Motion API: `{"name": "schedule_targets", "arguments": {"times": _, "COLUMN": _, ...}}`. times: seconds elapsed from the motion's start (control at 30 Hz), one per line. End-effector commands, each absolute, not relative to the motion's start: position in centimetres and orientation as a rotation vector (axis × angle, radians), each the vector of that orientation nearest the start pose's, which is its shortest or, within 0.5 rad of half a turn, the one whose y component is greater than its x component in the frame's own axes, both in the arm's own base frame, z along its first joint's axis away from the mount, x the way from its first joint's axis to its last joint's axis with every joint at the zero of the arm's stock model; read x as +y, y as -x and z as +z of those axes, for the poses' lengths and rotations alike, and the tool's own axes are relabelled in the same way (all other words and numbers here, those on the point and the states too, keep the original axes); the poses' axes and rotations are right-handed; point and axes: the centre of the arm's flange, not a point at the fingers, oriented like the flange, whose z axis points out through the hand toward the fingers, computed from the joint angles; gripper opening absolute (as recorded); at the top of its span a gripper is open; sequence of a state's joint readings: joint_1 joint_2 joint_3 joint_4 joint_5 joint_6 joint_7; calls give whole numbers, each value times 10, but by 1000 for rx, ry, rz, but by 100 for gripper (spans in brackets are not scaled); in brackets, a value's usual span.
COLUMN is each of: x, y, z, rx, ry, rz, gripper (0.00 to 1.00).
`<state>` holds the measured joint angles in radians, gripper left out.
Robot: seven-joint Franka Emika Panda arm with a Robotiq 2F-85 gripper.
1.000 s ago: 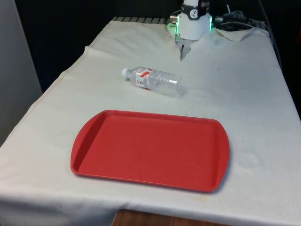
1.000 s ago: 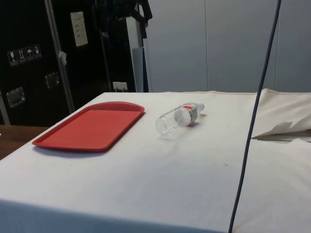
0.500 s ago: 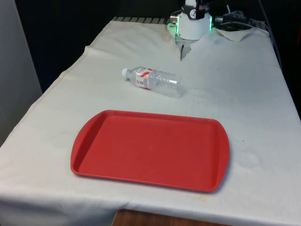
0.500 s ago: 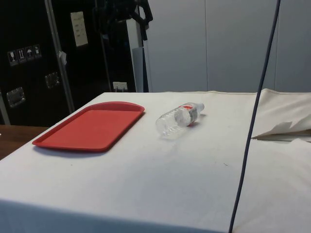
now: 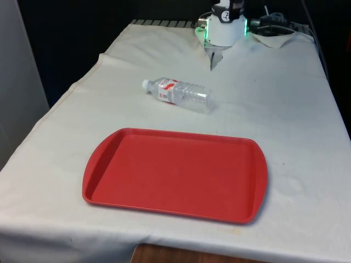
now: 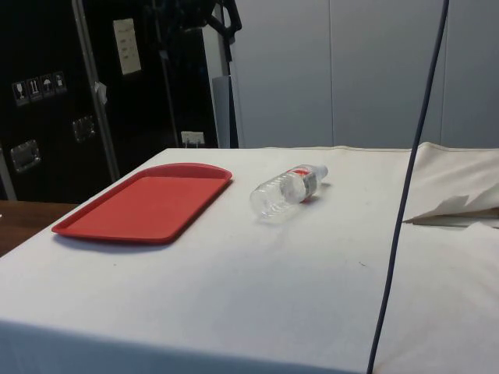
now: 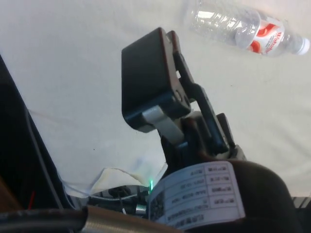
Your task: Place the bottle upright on the tray.
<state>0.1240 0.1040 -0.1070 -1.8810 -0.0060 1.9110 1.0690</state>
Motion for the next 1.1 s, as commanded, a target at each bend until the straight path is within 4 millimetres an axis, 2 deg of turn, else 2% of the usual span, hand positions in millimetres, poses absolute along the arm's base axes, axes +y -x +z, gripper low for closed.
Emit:
{"name": "schedule_targets", "arguments": {"times": 0.0, "x": 12, "y": -580, "z": 450, "rx": 1622, "ry": 2740, "rz": 71, "gripper": 100}}
{"name": "schedule_targets", "arguments": {"times": 1.07, "x": 16, "y": -582, "z": 453, "rx": 1859, "ry": 2591, "rz": 59, "gripper": 100}}
